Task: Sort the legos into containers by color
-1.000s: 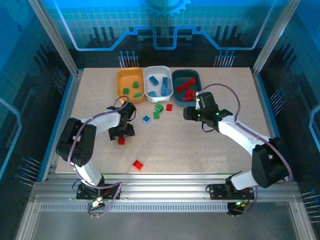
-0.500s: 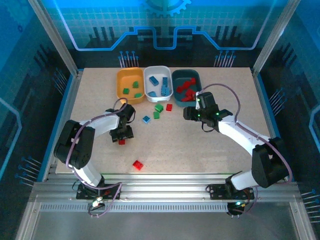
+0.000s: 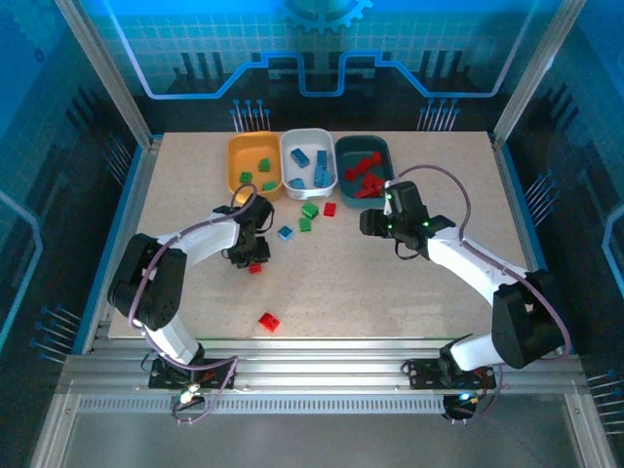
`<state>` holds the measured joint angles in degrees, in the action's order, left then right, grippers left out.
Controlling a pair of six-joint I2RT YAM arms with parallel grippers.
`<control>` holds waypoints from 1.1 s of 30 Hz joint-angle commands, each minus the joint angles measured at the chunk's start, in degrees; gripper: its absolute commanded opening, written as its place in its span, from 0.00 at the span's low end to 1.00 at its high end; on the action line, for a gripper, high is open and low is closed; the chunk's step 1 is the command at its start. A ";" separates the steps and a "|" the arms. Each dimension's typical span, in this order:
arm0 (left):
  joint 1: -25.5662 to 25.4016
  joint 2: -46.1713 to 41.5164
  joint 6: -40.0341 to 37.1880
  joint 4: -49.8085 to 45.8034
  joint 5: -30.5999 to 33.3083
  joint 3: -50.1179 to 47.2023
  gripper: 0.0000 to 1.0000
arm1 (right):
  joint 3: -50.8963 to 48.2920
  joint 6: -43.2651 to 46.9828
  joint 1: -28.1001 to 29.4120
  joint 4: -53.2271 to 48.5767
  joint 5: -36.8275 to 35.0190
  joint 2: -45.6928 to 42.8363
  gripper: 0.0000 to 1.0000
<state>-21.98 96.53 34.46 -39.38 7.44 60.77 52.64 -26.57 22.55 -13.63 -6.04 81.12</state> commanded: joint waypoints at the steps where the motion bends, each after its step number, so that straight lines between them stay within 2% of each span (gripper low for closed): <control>1: -2.71 1.69 1.04 0.87 -7.34 8.61 0.14 | -1.43 -3.02 -2.86 0.57 -2.27 -1.75 0.65; 6: -5.37 11.10 2.13 8.49 -18.89 24.21 0.13 | -4.53 -6.97 -7.24 0.87 -2.40 -2.13 0.65; 10: -6.30 21.43 2.68 13.78 -22.62 37.19 0.13 | -5.79 -7.86 -9.10 1.64 -2.51 -2.46 0.65; 15: -6.32 34.10 2.01 16.05 -22.96 54.04 0.16 | -7.02 -8.34 -10.23 3.23 -1.66 -2.78 0.65; 20: -6.32 46.97 1.14 9.29 -23.92 75.21 0.19 | -7.44 -8.34 -10.85 3.87 -0.92 -2.77 0.65; 24: -6.26 52.55 1.91 8.91 -23.23 83.28 0.26 | -7.51 -8.41 -11.01 4.74 0.29 -2.24 0.65; 27: -6.21 54.37 3.32 10.04 -23.21 85.48 0.53 | -7.42 -8.19 -11.12 4.66 0.42 -2.15 0.65; 28: -6.15 54.60 3.66 10.47 -23.83 86.05 0.71 | -7.40 -8.15 -11.11 4.66 0.42 -2.28 0.66; 29: -6.15 54.48 3.79 10.71 -24.66 86.42 0.81 | -7.38 -7.91 -11.12 4.75 0.64 -2.51 0.66; 33: -6.32 49.93 1.82 10.27 -27.24 85.74 0.95 | -7.88 -7.68 -10.74 5.40 1.09 -3.53 0.67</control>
<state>-28.29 150.26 37.30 -28.16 -16.36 144.88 45.71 -34.33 12.29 -9.87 -6.09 79.33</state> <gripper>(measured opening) 0.925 0.665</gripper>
